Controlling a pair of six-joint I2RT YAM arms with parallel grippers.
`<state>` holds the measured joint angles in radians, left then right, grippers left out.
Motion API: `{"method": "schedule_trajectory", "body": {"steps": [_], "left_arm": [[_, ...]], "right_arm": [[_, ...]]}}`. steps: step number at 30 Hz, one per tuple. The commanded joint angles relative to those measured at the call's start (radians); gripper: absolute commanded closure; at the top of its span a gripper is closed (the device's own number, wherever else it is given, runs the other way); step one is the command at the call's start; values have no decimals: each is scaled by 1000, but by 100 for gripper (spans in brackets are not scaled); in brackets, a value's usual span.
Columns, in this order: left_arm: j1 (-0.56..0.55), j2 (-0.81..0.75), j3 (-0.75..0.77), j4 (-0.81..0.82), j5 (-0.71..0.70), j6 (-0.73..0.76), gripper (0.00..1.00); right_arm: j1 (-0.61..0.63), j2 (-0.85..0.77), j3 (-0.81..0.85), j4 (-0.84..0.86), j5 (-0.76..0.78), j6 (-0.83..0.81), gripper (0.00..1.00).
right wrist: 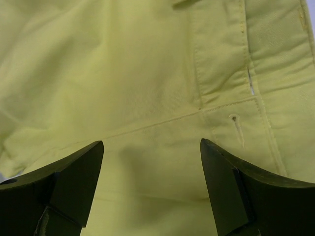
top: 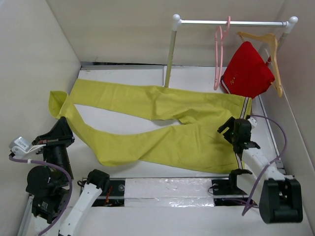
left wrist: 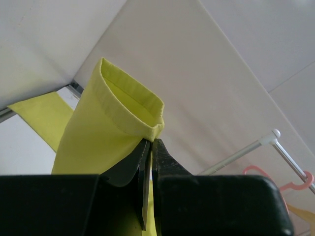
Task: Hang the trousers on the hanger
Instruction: Flatten out the trousers at the center of the board.
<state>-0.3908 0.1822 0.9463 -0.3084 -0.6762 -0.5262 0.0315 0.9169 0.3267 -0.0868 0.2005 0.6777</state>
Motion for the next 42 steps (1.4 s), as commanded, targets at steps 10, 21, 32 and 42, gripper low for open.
{"method": "schedule_trajectory", "body": {"steps": [10, 21, 32, 42], "left_arm": [[3, -95, -102, 120, 107, 18, 100], [3, -112, -152, 123, 158, -6, 100], [3, -162, -165, 146, 210, 5, 100], [-25, -225, -165, 147, 153, 28, 100]], "right_arm": [[-105, 532, 287, 315, -372, -55, 23], [-168, 429, 336, 237, -307, -179, 24], [-347, -166, -48, -126, -161, -81, 68], [-357, -236, 34, -349, -72, -1, 29]]}}
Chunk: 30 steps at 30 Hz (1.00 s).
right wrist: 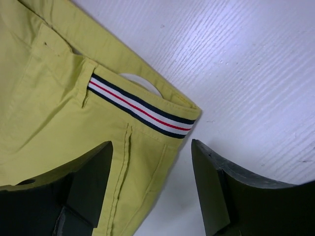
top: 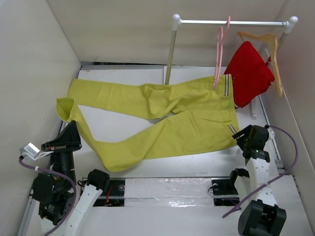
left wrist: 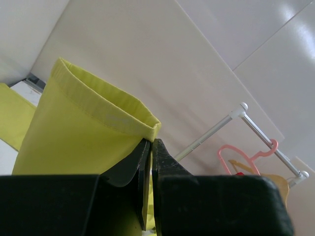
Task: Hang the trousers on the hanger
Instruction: Flatten out the trousers at the center of the board, then fold the trousers at the center of the board.
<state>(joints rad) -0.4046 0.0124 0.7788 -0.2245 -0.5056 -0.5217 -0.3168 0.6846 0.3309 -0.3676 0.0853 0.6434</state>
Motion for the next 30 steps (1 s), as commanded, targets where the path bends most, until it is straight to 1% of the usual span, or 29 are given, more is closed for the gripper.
{"method": "schedule_trajectory", "body": {"steps": [1, 3, 4, 7, 9, 12, 13, 14, 15, 16, 17, 18, 19, 20, 22, 23, 25, 26, 30], "left_arm": [[-11, -58, 2, 62, -25, 23, 100], [-11, -60, 7, 56, -34, 26, 100], [-11, -60, 8, 57, -34, 26, 100], [-20, -57, 8, 53, -36, 28, 100], [-20, -57, 11, 50, -42, 28, 100], [-20, -48, 14, 44, -53, 29, 100], [-20, -45, 16, 42, -54, 31, 100], [-20, -42, 19, 37, -60, 32, 100], [-20, -37, 20, 36, -73, 34, 100], [-20, -34, 22, 33, -80, 34, 100], [-20, -34, 28, 31, -103, 37, 100], [-20, -34, 33, 33, -119, 37, 100], [-20, -32, 37, 34, -134, 38, 100], [-20, -23, 51, 33, -152, 42, 100], [-20, -22, 72, 19, -215, 26, 100], [-20, 12, 94, 4, -232, 19, 100], [-20, 23, 106, 2, -244, 12, 100], [-20, 35, 108, 8, -249, 14, 100], [-20, 80, 131, -4, -286, 23, 100]], "right_arm": [[-8, 12, 28, -70, 50, 47, 30], [-8, 36, 10, -48, 48, 58, 31], [-8, 50, 5, -34, 35, 58, 35], [-8, 105, 11, -10, 7, 64, 38], [-8, 145, 0, 56, -7, 71, 40], [-8, 200, 6, 136, -2, 87, 68], [-8, 210, 38, 136, 11, 81, 88], [-18, 214, 69, 86, 17, 62, 95], [-18, 198, 104, 53, 37, 46, 99], [-18, 175, 140, 14, 91, 17, 100], [-18, 102, 207, -60, 123, 3, 100], [-18, 101, 242, -97, 158, -13, 100], [-18, 13, 276, -134, 227, -34, 100], [-18, -31, 330, -178, 257, -51, 100], [-18, -136, 382, -236, 335, -94, 98], [-18, -161, 404, -295, 355, -106, 97], [-18, -198, 447, -347, 379, -125, 96], [-18, -227, 459, -402, 396, -119, 96], [-18, -339, 520, -465, 344, -82, 97]]}}
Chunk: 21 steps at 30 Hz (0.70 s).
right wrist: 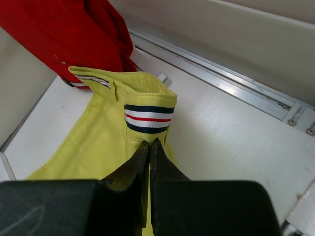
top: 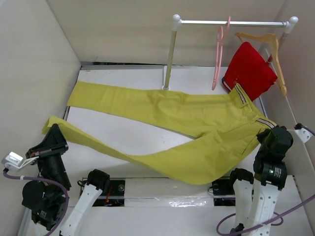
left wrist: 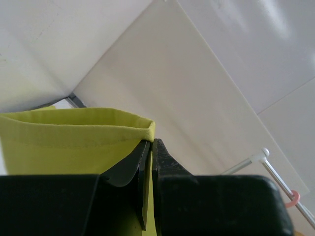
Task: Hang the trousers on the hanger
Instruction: Fold the trousers at the center of the board.
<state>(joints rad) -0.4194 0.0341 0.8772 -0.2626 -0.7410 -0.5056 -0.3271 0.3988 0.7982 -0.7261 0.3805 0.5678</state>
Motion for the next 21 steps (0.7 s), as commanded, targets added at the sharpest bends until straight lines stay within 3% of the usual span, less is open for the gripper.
{"method": "schedule_trajectory", "body": {"steps": [1, 8, 12, 16, 21], "left_arm": [[-5, 65, 39, 28, -55, 7, 100], [-16, 111, 97, -16, -107, 12, 100], [-25, 135, 117, -53, -188, 32, 100], [-25, 142, 89, -63, -175, 19, 100], [-16, 318, -43, 11, -238, -59, 100]], "right_arm": [[-7, -72, 80, -116, 47, -5, 97], [-7, -112, 284, -300, 121, -115, 98], [52, -141, 323, -367, 150, -146, 100], [124, -126, 277, -354, 69, -187, 98], [181, 26, 257, -253, 77, -201, 99]]}}
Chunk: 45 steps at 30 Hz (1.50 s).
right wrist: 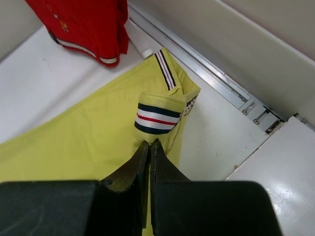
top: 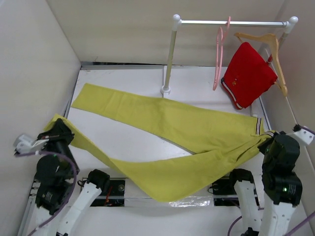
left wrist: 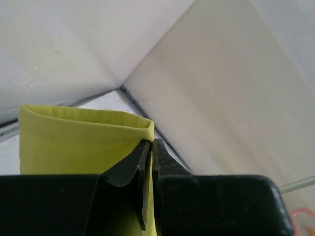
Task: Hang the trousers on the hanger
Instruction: Fold the trousers at the center of the board.
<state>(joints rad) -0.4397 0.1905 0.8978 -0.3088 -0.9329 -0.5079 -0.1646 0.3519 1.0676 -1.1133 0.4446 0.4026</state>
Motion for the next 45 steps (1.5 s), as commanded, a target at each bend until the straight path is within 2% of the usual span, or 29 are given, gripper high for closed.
{"method": "schedule_trajectory", "body": {"steps": [1, 2, 3, 5, 7, 8, 9, 12, 13, 16, 20, 24, 29, 30, 34, 38, 45], "left_arm": [[22, 223, -59, 59, 12, -101, 100], [69, 371, -21, 72, 55, -139, 100], [87, 447, 18, 42, 81, -170, 100], [101, 649, 122, -60, 2, -190, 100], [148, 722, 164, -93, -75, -178, 100], [183, 739, 158, -40, -63, -149, 100], [276, 750, 152, -11, -38, -89, 100], [332, 782, 147, 14, 9, -142, 100], [388, 800, 148, 17, 35, -149, 100], [531, 935, 234, -71, 149, -233, 100], [620, 1085, 421, -173, 189, -259, 100], [621, 1201, 526, -107, 142, -201, 100], [631, 1355, 618, -148, 89, -201, 100], [642, 1366, 618, -150, 89, -217, 100], [771, 1376, 598, -164, 251, -265, 100], [771, 1356, 556, -142, 255, -265, 100], [771, 1449, 599, -133, 229, -236, 100]], "right_arm": [[19, 93, -46, 165, 9, -31, 100], [19, 117, -58, 203, 2, -24, 100], [19, 162, -73, 222, -1, -21, 100], [19, 200, -87, 245, 18, -31, 100], [19, 226, -98, 268, 37, -57, 100], [19, 229, -127, 321, 36, -67, 100], [8, 236, -138, 340, 36, -65, 100], [-1, 304, -161, 388, 5, -65, 100], [-13, 347, -161, 394, 3, -67, 100], [-45, 392, -135, 428, 20, -77, 100], [-55, 458, -106, 469, 39, -49, 100], [-55, 516, -152, 589, 0, -36, 100], [-130, 617, -159, 632, -43, 21, 100], [-141, 631, -158, 635, -44, 27, 100], [-167, 705, -155, 633, -20, 71, 100], [-176, 765, -138, 632, -46, 113, 100], [-204, 895, 11, 598, -87, 114, 100]]}}
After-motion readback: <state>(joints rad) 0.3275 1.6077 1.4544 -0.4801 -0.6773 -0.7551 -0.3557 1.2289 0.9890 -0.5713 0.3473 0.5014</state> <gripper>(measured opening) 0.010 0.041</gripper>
